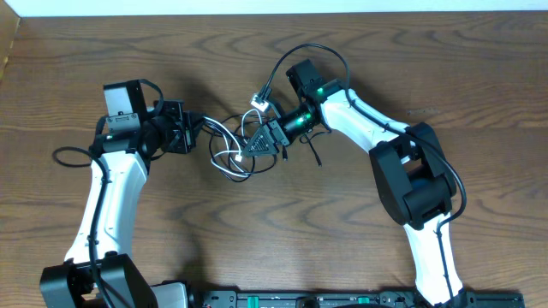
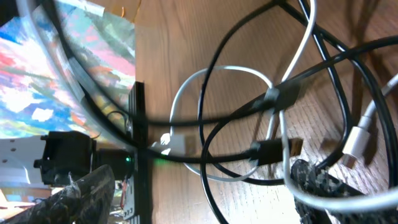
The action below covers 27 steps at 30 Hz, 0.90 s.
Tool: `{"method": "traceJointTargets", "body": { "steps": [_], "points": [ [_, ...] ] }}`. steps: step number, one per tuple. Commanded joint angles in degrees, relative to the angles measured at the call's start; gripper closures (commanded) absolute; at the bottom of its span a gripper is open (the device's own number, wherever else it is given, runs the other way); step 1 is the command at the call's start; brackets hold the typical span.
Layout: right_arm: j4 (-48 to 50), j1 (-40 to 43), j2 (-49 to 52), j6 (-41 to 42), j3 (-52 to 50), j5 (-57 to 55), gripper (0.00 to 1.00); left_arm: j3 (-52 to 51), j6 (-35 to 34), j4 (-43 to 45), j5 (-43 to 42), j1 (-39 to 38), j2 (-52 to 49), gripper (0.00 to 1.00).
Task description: Untangle cables
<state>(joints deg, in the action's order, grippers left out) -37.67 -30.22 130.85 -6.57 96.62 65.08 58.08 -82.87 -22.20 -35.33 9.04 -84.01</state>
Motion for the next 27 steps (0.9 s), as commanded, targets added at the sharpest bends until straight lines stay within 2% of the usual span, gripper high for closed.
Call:
{"method": "traceJointTargets", "body": {
  "steps": [1,8,14,19,23,25,27],
  "points": [
    [-0.1,-0.8,0.4,-3.0,-0.5,1.7,0.13,0.3,-5.8,-0.1,5.3,0.6,-0.2,0.93],
    [0.0,-2.3,0.4,-3.7,-0.5,-0.6,0.11,0.3,-12.6,-1.2,6.6,0.7,-0.2,0.92],
    [-0.1,-4.4,0.4,-7.3,-0.5,-0.9,0.08,0.2,-17.6,-2.4,13.0,0.7,-0.3,0.92],
    [0.0,-6.0,0.4,-7.2,-0.5,-5.0,0.08,0.2,-17.7,-2.4,15.0,0.7,-1.7,0.93],
    [0.0,-7.0,0.4,-7.1,-0.5,-9.6,0.1,0.2,-17.6,-2.9,20.8,0.7,-3.2,0.92],
    [0.0,-7.4,0.4,-6.1,-0.5,-12.2,0.12,0.2,-16.7,-3.3,22.7,0.7,-4.1,0.92],
    [0.2,-7.7,0.4,-5.4,-0.5,-14.6,0.18,0.2,-15.7,-3.5,23.0,0.8,-4.9,0.93]
  ]
}}
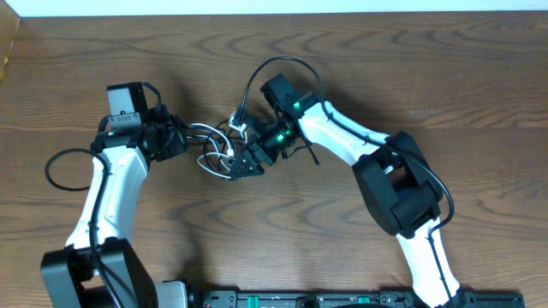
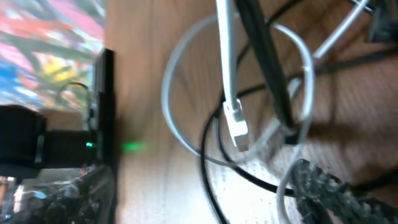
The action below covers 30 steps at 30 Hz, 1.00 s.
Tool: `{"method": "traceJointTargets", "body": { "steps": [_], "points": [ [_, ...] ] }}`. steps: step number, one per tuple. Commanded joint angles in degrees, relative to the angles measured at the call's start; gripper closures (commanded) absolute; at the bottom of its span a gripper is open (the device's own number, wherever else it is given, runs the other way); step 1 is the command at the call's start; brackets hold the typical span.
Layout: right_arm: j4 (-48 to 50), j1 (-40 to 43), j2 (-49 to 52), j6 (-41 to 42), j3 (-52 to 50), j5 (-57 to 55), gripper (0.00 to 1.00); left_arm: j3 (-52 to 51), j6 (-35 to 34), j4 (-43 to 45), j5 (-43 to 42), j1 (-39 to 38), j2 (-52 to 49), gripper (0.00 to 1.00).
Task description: Untangle cables
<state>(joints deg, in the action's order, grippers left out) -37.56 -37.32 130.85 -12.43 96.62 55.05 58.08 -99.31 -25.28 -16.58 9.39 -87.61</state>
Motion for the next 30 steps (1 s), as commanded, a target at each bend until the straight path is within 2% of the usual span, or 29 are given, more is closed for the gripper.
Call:
{"method": "traceJointTargets", "body": {
  "steps": [1,10,15,25,27,30],
  "points": [
    [0.1,-0.9,0.4,0.4,-0.5,-5.7,0.21,0.2,1.4,-0.4,4.2,0.5,-1.8,0.92],
    [0.2,-2.4,0.4,2.8,-0.5,-15.0,0.24,0.2,1.8,-0.5,5.6,2.0,-4.9,0.92],
    [0.5,-3.2,0.4,4.8,-0.5,-20.0,0.36,0.2,2.0,-2.2,9.0,3.7,-6.4,0.92],
    [0.7,-4.1,0.4,10.7,-0.5,-32.2,0.59,0.2,2.2,-5.6,10.5,8.0,-7.8,0.91],
    [0.7,-4.2,0.4,12.6,-0.5,-35.4,0.66,0.2,3.2,-6.2,10.7,9.5,-7.8,0.91],
    [0.6,-4.2,0.4,14.2,-0.5,-38.3,0.7,0.2,5.8,-6.6,10.6,11.3,-7.8,0.91]
  ]
}}
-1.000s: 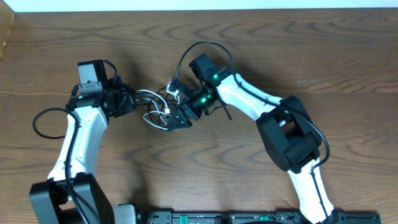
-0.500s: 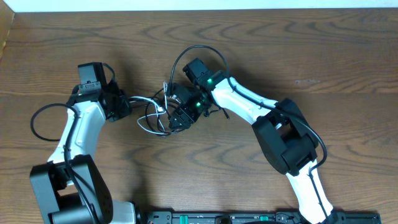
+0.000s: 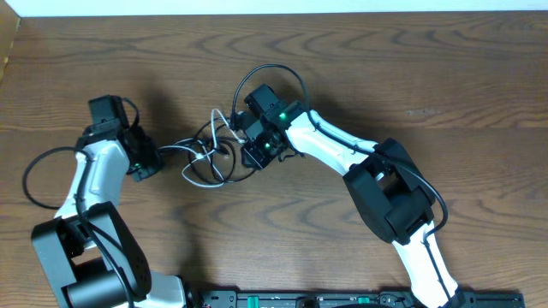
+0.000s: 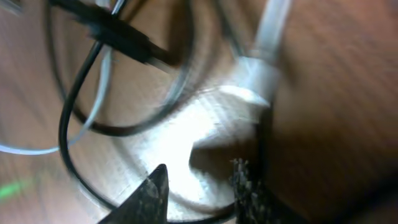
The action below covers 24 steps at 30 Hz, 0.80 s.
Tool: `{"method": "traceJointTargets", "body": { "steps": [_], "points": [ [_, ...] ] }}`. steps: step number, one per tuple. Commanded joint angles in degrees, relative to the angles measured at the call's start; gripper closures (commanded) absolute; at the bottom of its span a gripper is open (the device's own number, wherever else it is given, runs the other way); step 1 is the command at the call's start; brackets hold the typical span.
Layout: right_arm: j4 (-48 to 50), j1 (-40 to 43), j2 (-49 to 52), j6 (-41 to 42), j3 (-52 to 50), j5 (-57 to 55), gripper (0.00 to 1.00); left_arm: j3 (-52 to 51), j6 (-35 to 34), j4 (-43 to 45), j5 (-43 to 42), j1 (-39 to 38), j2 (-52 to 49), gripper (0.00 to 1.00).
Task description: Untangle cables
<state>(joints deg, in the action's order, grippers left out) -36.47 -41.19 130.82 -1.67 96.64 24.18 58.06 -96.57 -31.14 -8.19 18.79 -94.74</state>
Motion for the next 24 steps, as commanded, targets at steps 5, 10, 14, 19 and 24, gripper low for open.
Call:
{"method": "traceJointTargets", "body": {
  "steps": [5,10,14,19,24],
  "points": [
    [-0.4,-0.3,0.4,4.5,-0.5,-8.2,0.71,0.3,5.6,-2.9,2.3,3.5,-0.7,0.91],
    [-0.5,-0.3,0.4,5.6,-0.5,-9.5,0.69,0.3,5.7,-4.9,5.6,3.7,-0.7,0.91],
    [-1.1,-0.3,0.4,7.8,-0.6,-14.0,0.69,0.3,5.7,-6.1,9.4,3.7,-0.7,0.85],
    [-1.5,-0.3,0.4,10.8,-0.8,-19.0,0.69,0.3,5.9,-7.5,12.6,3.7,-0.7,0.69],
    [-2.4,-0.3,0.4,13.8,-0.8,-24.5,0.7,0.3,9.0,-7.4,12.2,3.7,-0.7,0.5]
  ]
}}
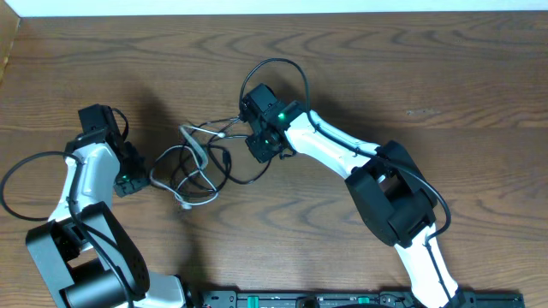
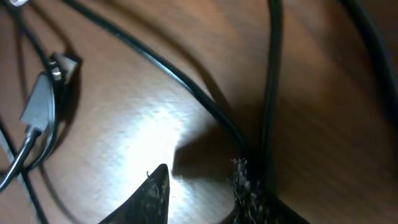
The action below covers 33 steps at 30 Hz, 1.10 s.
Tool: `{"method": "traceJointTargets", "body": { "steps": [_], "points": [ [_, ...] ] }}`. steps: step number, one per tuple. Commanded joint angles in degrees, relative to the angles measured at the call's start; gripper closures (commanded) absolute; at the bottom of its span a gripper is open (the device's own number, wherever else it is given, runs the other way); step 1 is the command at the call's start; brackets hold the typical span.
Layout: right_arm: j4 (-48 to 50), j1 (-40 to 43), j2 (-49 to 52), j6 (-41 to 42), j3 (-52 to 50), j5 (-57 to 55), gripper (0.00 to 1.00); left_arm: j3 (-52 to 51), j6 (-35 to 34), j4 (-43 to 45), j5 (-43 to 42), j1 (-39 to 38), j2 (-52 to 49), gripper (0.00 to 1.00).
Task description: Untangle cables
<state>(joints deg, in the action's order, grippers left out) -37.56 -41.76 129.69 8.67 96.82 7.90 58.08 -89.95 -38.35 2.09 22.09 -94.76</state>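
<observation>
The tangle (image 1: 195,167) of black and white cables lies left of the table's middle. One white cable (image 1: 205,130) runs from it toward the right arm. My left gripper (image 1: 133,178) sits at the tangle's left end, where a black loop reaches its fingers; it looks shut on that cable. My right gripper (image 1: 261,150) is low over the table at the tangle's right side. In the right wrist view it (image 2: 199,174) is open with bare wood between its fingers. A black cable (image 2: 186,81) passes beside the right fingertip (image 2: 239,168). A white plug (image 2: 38,102) lies to the left.
The left arm's own black lead loops out at the far left (image 1: 17,184). A black rail (image 1: 300,299) runs along the table's front edge. A box corner (image 1: 7,43) shows at the back left.
My left gripper has moved further left and toward the front, and the tangle has come with it and spread out. My right gripper stays open in nearly the same spot.
Both grippers first stood close together on a tight knot at the table's middle. At each later moment the left gripper was further left with the cables trailing it. The right gripper shifted slightly left. Now the tangle is looser and lies well left of the right gripper.
</observation>
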Motion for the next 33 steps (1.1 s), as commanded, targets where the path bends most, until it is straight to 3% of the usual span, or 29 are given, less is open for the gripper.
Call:
{"method": "traceJointTargets", "body": {
  "steps": [1,4,10,15,21,29,33],
  "points": [
    [-1.5,0.3,1.6,4.2,-0.9,-9.6,0.69,0.2,3.5,-0.1,0.9,0.3,-0.7,0.47],
    [-2.1,0.3,1.6,5.4,-0.9,-13.4,0.69,0.3,11.7,2.9,-4.2,0.3,-0.7,0.42],
    [-2.7,0.3,1.6,6.1,-1.0,-17.9,0.65,2.6,39.4,11.7,-26.8,0.3,-0.7,0.25],
    [-3.3,0.7,1.6,6.1,-1.0,-20.9,0.61,4.7,47.0,10.9,-34.1,-1.0,-0.7,0.26],
    [-4.3,2.6,1.6,8.5,-1.0,-20.9,0.56,4.7,55.8,6.5,-30.0,-7.5,-0.7,0.31],
    [-6.9,6.5,1.6,8.7,-1.0,-18.2,0.46,4.6,57.4,2.0,-16.4,-19.1,-0.7,0.32],
    [-8.4,9.1,1.6,8.7,-1.0,-16.5,0.39,4.5,58.2,0.6,-13.2,-23.3,-0.7,0.39]
  ]
}}
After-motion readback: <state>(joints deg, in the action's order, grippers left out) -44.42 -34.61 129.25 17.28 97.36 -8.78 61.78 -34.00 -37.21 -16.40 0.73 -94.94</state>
